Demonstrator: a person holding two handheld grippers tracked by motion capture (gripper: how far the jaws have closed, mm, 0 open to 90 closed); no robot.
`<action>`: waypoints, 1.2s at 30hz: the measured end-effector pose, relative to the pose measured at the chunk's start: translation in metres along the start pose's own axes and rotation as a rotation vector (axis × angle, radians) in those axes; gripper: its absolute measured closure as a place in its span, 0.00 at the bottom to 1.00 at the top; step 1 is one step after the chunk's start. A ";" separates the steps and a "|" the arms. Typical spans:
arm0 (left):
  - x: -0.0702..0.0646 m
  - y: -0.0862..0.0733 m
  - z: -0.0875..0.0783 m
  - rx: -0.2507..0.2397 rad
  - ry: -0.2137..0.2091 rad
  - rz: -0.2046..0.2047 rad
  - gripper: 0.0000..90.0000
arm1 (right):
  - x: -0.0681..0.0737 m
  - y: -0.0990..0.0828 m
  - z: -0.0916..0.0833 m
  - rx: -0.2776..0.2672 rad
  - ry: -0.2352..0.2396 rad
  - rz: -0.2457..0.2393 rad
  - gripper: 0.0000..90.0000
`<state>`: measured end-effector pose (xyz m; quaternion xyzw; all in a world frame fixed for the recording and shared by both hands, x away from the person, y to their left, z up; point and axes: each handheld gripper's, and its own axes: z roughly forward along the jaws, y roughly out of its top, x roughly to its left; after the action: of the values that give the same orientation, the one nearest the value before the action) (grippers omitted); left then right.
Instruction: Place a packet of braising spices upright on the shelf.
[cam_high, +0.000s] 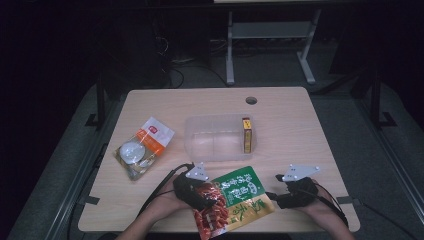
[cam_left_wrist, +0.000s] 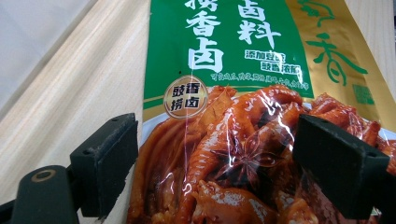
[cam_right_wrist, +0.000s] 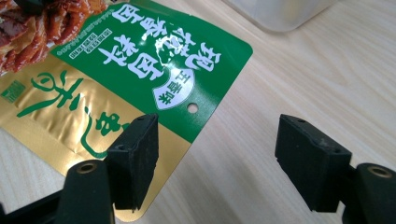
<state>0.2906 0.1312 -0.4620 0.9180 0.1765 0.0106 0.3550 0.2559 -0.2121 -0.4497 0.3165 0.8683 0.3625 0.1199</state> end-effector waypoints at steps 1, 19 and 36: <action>0.000 0.000 0.001 -0.005 0.003 -0.001 0.15 | 0.000 0.000 0.000 -0.004 0.001 0.000 0.33; -0.002 -0.002 0.007 -0.016 0.015 -0.002 0.16 | -0.006 -0.003 -0.001 -0.001 -0.005 0.002 0.33; -0.006 0.006 0.006 0.009 0.003 0.061 0.61 | -0.005 -0.002 -0.001 -0.009 0.008 0.001 0.33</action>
<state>0.2874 0.1214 -0.4619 0.9246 0.1490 0.0218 0.3500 0.2585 -0.2168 -0.4505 0.3151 0.8669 0.3679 0.1178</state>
